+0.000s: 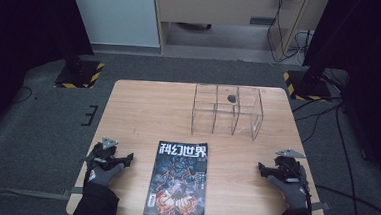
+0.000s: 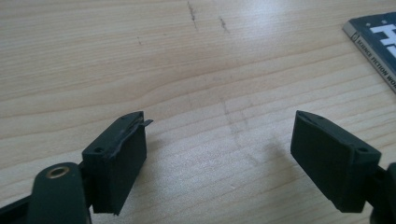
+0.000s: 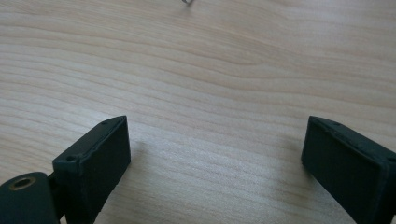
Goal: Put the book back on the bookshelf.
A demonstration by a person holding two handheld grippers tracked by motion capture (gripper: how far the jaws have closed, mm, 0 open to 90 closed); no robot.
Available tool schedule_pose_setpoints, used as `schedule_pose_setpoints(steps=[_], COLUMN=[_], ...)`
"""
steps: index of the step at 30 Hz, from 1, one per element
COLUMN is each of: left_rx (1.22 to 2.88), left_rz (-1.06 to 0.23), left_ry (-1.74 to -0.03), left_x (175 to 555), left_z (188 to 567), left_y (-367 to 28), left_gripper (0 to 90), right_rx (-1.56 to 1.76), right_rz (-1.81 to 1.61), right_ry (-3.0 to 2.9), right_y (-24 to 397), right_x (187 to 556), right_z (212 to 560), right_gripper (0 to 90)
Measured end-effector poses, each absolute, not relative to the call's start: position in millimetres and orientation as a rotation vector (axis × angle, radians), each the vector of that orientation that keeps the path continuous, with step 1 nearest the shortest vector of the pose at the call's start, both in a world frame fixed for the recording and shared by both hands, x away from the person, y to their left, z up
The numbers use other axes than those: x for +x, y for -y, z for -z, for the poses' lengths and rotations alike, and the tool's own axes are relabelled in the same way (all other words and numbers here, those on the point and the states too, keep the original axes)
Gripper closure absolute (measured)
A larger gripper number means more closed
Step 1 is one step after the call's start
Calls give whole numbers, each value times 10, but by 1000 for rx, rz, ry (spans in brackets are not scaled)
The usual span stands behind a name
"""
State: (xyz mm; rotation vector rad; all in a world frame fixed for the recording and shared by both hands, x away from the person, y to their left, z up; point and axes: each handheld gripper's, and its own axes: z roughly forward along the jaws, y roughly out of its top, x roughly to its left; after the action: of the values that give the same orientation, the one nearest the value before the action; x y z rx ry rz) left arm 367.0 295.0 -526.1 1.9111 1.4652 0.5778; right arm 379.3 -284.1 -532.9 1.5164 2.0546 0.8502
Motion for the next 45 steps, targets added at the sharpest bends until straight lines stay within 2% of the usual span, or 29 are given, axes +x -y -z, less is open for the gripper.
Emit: schedule_pose_setpoints(steps=[6,14,28,45], left_rx=[1844,1840,1830,1872], left_rz=[-569,-606,-552,-509], left_ry=[-1431,-1390,-1340,-1237], left_x=[3599,3519,3450,3398], left_z=[5121,5015,4955,4939], left_y=[-2893,-2809,-2631,-2339], left_gripper=[200,192,190,197], right_rx=[1520,1512,1453,1331], right_rz=[-945,-1014,-1081,-1215], right_ry=[-2033,-2019,-2045,-2093], right_y=[2816,2755,2568,2102], right_x=[3755,3700,3651,3592], right_z=[5208,5070,4922,4689], right_gripper=[97,100,108,124])
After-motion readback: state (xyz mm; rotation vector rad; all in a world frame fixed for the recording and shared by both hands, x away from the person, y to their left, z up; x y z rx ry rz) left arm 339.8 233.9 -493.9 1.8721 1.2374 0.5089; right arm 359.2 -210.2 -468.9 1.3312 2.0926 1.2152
